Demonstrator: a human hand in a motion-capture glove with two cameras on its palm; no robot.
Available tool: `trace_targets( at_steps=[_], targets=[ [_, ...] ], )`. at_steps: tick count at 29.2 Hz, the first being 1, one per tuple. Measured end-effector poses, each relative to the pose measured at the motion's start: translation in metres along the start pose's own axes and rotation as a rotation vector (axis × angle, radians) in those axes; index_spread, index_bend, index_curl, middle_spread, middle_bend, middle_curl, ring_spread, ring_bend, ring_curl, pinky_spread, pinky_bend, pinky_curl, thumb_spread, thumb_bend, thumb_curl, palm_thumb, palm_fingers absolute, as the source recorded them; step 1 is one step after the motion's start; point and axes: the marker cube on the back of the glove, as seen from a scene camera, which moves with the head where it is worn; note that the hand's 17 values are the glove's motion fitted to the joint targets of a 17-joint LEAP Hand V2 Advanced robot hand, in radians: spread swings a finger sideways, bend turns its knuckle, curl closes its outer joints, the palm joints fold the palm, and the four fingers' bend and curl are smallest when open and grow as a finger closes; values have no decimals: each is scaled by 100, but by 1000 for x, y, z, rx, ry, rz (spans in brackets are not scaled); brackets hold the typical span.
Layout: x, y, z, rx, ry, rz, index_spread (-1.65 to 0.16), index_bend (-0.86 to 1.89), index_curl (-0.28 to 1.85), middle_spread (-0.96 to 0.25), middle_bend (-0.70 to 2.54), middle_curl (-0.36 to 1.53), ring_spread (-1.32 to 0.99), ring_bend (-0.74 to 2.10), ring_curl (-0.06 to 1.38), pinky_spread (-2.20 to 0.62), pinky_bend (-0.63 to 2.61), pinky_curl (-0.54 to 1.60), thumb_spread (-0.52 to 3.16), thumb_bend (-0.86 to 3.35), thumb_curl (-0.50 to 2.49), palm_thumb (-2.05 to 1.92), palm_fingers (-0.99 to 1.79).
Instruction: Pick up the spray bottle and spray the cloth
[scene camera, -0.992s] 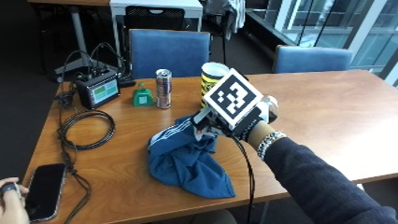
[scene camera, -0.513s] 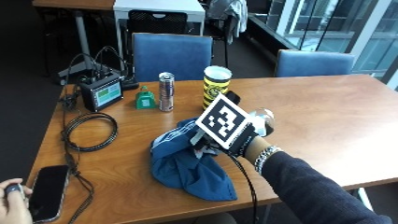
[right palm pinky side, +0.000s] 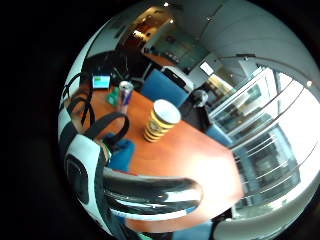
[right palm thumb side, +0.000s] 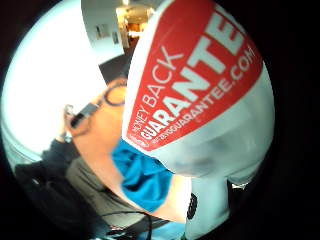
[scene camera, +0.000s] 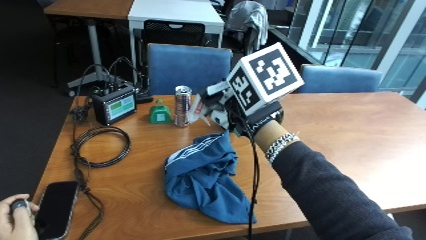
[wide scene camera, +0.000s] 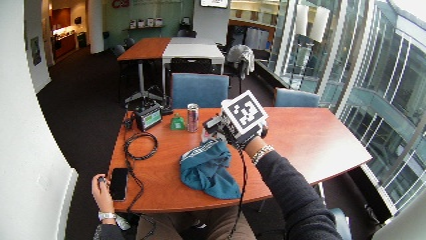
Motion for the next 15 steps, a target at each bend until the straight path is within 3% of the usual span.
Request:
trace_targets(
  at_steps=[10,15],
  targets=[
    [-56,-41,-26,83,-661,251,-30,19,60,-21,55,55,-20,76,46,-34,52,40,71,-3,71,91,138],
    [-85,-49,-16,103,-870,309,-30,19,60,-21,55,55,-20,77,46,-34,52,40,72,-3,71,90,137]
  ],
)
